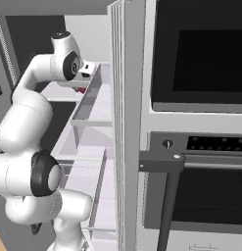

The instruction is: Take the strawberry from the fridge and place it on top of the pancake, located on the dining counter.

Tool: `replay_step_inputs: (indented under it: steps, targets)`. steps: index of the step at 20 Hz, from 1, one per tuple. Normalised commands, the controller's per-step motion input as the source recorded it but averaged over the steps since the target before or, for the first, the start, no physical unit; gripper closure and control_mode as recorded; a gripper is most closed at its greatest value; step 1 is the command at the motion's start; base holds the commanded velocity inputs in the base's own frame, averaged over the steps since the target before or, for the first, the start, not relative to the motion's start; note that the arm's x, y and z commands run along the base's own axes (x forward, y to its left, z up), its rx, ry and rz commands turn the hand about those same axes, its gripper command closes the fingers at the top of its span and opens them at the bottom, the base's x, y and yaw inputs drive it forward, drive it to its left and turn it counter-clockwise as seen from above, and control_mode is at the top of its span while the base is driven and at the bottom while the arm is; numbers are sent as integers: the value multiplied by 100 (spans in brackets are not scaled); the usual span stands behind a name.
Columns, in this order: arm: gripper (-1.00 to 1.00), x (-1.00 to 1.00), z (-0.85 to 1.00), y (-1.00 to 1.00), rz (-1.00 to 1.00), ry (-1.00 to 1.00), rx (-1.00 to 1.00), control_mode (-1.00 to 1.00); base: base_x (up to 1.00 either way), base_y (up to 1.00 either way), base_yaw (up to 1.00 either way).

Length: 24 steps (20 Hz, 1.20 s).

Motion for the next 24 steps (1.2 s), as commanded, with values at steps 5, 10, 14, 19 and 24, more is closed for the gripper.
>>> replay_step_inputs:
  steps: [5, 10, 14, 19, 24]
  targets:
    - [100, -100, 0, 0, -13, 0, 3, -100, 0, 0, 0]
    - [100, -100, -10, -14, -11, 3, 2, -100, 0, 0, 0]
    - [100, -100, -56, -5, -2, 9, 0, -100, 0, 0, 0]
    - [100, -86, -97, 4, 0, 13, -1, -100, 0, 0, 0]
    - [100, -6, -93, -7, 0, 8, -1, -100, 0, 0, 0]
